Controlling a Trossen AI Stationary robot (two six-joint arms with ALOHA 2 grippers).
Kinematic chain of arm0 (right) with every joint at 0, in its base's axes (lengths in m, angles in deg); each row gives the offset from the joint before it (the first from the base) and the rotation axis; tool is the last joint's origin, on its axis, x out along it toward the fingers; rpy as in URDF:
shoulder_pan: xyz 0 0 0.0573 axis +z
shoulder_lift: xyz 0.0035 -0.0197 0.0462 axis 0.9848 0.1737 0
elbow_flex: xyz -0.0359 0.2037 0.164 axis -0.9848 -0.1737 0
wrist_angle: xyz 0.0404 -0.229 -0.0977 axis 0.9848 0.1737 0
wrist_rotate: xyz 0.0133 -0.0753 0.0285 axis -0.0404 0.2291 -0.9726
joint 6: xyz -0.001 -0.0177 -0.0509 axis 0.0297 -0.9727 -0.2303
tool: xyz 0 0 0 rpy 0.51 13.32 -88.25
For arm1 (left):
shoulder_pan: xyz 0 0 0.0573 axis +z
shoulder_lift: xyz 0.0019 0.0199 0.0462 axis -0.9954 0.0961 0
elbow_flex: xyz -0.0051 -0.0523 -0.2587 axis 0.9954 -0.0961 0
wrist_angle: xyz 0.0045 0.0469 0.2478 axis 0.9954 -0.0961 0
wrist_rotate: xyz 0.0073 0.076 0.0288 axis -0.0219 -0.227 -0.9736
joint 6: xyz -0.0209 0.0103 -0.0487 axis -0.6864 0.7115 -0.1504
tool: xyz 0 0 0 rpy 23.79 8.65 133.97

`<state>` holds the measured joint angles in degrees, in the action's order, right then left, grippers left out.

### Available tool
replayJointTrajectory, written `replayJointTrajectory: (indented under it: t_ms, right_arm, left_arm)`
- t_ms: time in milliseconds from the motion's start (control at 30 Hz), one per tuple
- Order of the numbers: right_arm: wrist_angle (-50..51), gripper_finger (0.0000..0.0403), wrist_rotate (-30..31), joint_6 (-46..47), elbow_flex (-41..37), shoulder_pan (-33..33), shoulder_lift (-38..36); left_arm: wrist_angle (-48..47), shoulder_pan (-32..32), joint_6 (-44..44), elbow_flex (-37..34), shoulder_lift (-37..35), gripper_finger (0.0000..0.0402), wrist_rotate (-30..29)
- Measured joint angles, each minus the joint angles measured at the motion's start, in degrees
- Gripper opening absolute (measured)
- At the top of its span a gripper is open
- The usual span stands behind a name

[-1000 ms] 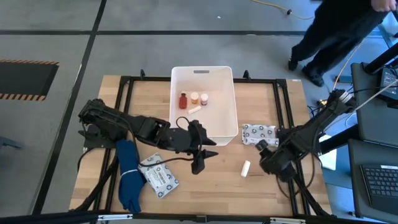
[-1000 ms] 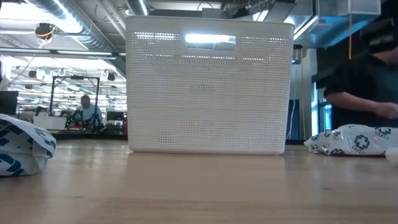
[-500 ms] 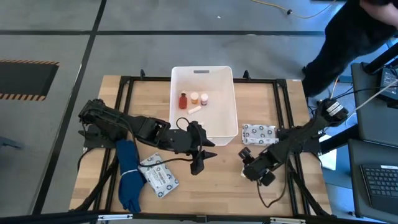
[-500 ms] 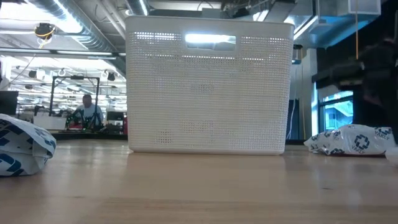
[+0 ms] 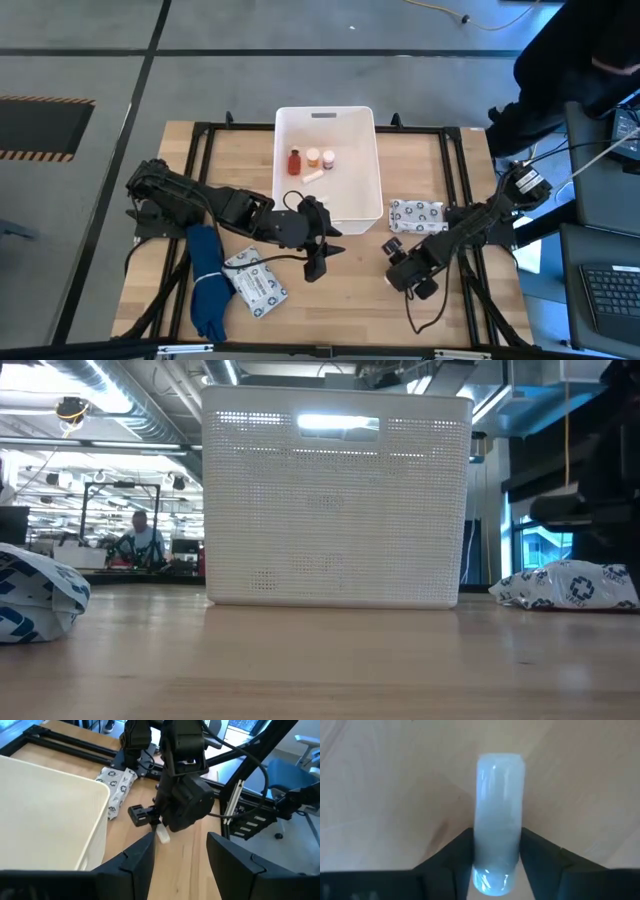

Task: Pick & place medical supplies in basket/bin
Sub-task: Put the rolled gauze into the white bin

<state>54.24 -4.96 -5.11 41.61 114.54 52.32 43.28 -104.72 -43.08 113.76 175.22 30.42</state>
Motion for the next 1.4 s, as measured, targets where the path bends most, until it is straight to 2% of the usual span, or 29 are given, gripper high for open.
replayJointTrajectory:
  t_ms: [133, 267, 467, 567, 800, 1067, 1267, 1400]
  right_arm:
    - [0.5, 0.0106, -0.2, 3.8, -0.2, -0.1, -2.7]
    - [4.0, 0.0066, -5.1, 7.8, 0.7, 0.0, -7.0]
    - [13.3, 0.0055, -7.6, 8.8, 9.4, 0.0, -14.1]
    - [14.1, 0.0066, -5.3, 8.3, 14.8, -0.6, -17.6]
    - [12.6, 0.007, 7.3, 2.3, 27.5, -6.3, -21.2]
    - [-0.5, 0.0068, 9.4, -3.8, 38.0, -23.0, -16.6]
    - [-3.6, 0.0062, 9.0, -7.6, 44.6, -34.9, -7.3]
    - [-3.5, 0.0064, 4.5, -9.9, 46.2, -41.1, 0.4]
  left_arm:
    - [-1.1, 0.0, 0.0, 0.0, 0.0, 0.0171, 0.3]
    - [-1.1, 0.0, 0.0, 0.0, 0.0, 0.0171, 0.4]
    - [-1.1, 0.0, 0.0, 0.0, 0.0, 0.0171, 0.4]
    - [-0.8, 0.0, 0.0, 0.0, -0.2, 0.0171, 0.5]
    - [0.0, -0.4, 3.4, 0.0, -4.0, 0.0171, -2.6]
    - [-0.4, 0.0, 10.9, 0.0, -7.7, 0.0171, -9.3]
    - [-1.6, 0.4, 14.4, 0.0, -9.1, 0.0171, -9.1]
    - [-5.0, 0.5, 15.0, 0.0, -10.0, 0.0171, -9.1]
